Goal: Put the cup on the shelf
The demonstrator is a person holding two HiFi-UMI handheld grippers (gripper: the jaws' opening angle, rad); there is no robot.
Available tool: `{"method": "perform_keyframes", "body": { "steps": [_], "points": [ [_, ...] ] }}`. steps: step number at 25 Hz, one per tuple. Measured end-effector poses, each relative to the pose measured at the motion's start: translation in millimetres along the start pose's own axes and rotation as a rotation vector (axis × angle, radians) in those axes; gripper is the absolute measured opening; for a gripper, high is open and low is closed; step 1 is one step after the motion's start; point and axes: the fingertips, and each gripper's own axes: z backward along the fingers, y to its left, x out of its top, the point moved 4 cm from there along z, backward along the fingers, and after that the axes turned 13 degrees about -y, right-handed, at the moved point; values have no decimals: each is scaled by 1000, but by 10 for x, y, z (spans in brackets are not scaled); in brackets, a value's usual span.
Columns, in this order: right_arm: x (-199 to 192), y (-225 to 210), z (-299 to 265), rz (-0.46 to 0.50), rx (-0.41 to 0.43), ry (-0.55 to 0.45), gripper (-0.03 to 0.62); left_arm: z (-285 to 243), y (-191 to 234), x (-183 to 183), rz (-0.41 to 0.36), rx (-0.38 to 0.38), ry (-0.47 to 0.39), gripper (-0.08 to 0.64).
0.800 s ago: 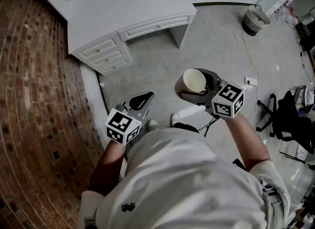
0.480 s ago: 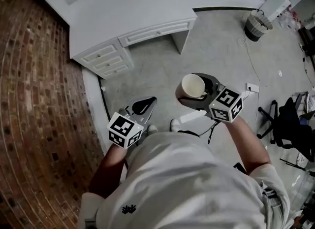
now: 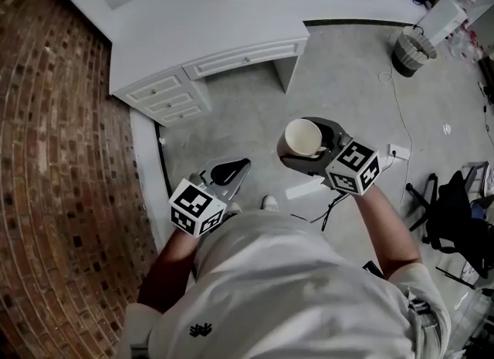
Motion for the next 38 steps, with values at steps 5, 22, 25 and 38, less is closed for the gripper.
{"method": "perform_keyframes", "body": {
  "steps": [5, 22, 25, 38],
  "points": [
    [-1, -275, 113, 27, 11, -1, 443, -282, -86, -4, 3, 19, -2, 6],
    [319, -1149, -473, 42, -66, 14, 443, -772, 822, 217, -5, -94, 11, 6],
    [506, -1331, -707, 52, -91, 18, 443, -803, 1145, 396, -21, -123, 3, 6],
    [1109, -1931, -1948, 90, -116, 35, 443, -680, 2423, 806, -40, -172, -17, 6]
  ]
}}
